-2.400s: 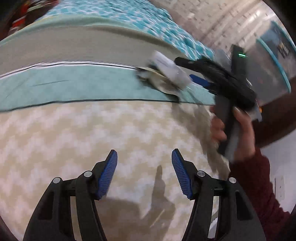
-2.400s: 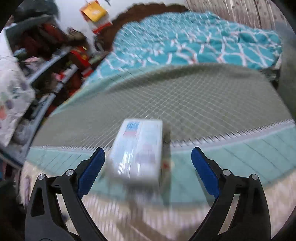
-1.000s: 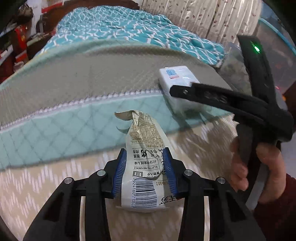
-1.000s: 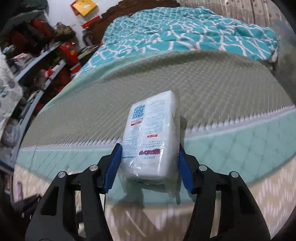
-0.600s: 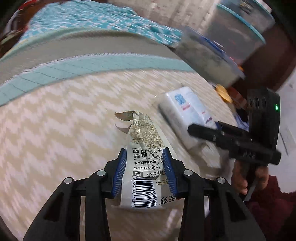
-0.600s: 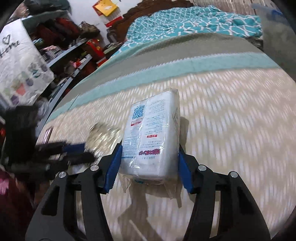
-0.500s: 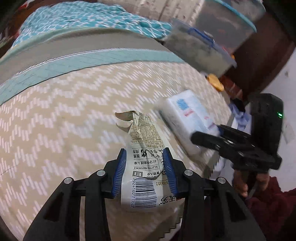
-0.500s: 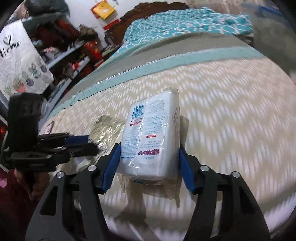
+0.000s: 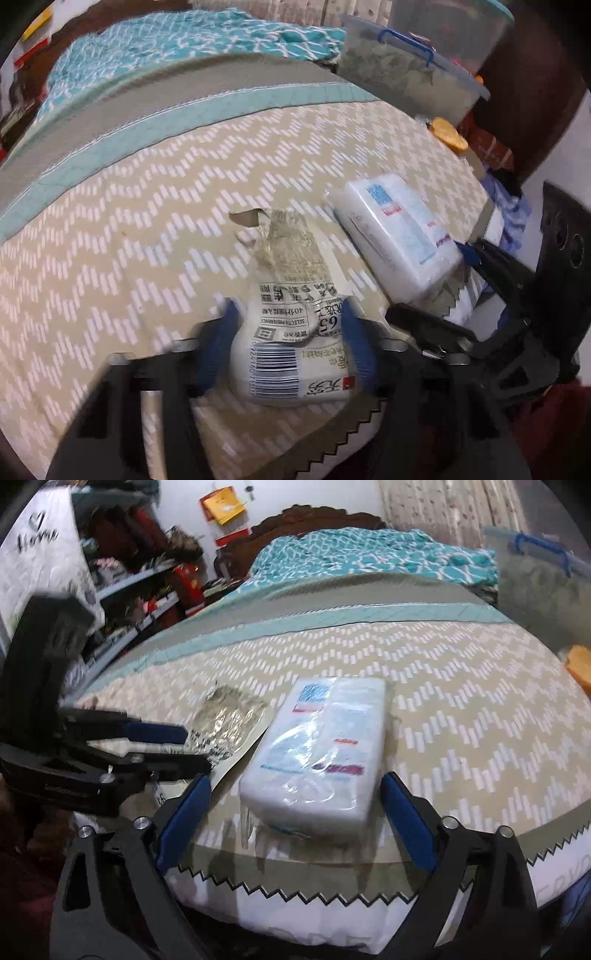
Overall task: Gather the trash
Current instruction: 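Carry the wrapper and wipes pack over the bin and open both grippers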
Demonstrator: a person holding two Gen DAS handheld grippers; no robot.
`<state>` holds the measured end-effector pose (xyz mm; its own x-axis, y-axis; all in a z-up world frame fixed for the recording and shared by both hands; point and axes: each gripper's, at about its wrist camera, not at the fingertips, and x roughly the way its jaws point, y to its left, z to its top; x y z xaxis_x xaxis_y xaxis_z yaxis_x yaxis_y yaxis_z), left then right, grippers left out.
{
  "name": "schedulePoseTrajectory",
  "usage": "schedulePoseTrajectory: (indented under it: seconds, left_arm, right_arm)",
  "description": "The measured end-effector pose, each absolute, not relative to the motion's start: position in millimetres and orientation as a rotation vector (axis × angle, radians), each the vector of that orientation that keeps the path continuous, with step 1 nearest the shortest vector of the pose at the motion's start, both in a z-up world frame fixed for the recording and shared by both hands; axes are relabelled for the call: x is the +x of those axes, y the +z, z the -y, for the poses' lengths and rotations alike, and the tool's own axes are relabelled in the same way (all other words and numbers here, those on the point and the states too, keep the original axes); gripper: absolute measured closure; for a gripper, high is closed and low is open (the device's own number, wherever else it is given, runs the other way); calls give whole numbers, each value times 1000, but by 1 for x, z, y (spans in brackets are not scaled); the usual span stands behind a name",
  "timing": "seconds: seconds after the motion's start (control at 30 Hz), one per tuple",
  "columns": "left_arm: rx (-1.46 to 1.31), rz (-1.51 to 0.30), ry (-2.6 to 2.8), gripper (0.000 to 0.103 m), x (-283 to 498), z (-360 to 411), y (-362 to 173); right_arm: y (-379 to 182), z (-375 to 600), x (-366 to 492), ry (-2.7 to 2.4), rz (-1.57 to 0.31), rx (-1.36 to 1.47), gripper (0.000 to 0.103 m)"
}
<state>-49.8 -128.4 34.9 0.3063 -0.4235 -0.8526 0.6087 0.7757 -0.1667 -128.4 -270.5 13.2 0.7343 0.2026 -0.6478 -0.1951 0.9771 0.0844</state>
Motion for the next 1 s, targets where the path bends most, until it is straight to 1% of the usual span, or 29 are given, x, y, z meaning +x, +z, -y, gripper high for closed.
schedulePoseTrajectory:
  seconds: [0.13,0.3,0.47,0.63,0.7,0.8,0.87,0.93,1.0]
  left_arm:
    - [226,-1075,-751,64,-47,147,37]
    - [199,-1060,-881,64,-26,196,55]
    - [236,-1006,-1028,64,-3,286,81]
    - [295,-967,-1170,64,13,404,101]
    - [328,-971,-1196,64,15,451,101]
    - [363,-997,-1202,64,24,508,86]
    - [382,-1025,-1192,64,29,537,71]
    - [403,-1051,-1169,62,36,563,55]
    - [353,-1068,-1189,60,42,578,47]
  right_arm:
    - [16,293,-131,211,-687,108,40]
    - [35,345,-141,98,-572,184,40]
    - [59,425,-149,-86,-462,249,40]
    - [76,516,-148,-241,-396,353,40]
    - [77,554,-144,-301,-400,395,40]
    - [69,601,-133,-330,-442,471,39]
    - [61,626,-119,-353,-502,492,39]
    - [52,645,-110,-342,-526,526,36]
    - [50,663,-104,-365,-543,553,34]
